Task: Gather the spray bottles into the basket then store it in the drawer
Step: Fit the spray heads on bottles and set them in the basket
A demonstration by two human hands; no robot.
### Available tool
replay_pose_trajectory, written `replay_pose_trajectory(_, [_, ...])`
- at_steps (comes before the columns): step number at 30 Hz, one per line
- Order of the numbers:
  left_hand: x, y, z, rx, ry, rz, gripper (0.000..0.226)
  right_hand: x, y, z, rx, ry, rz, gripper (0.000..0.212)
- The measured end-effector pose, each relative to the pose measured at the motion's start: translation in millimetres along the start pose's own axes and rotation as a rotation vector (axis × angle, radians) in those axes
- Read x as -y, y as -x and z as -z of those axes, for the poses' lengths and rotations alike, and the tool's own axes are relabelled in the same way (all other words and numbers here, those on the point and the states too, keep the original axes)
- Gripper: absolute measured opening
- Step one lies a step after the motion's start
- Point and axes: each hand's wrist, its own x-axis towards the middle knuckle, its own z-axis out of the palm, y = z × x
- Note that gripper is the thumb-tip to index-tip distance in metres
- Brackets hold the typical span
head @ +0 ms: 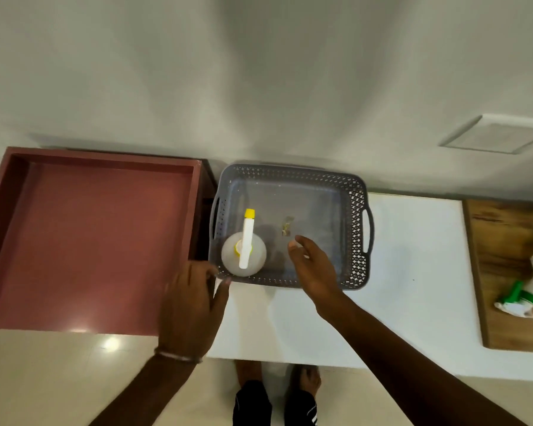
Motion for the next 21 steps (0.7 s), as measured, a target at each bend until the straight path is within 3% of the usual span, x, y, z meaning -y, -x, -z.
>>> replay_pose_trajectory(3, [-15,33,-10,0.056,0.035,0.012,0.03,0,10,28,-0.027,0.072,0.04,0.049])
replay_pose_trajectory(11, [-108,48,-71,0.286,0.096,-0.12,0.052,-19,35,136,-0.128,0.134,0.093,0.052])
replay_pose_trajectory(21, [-302,6,-197,0.42,0.197,-0.352,0.053,-102,36,334,-0.38,0.137,0.113,0.047])
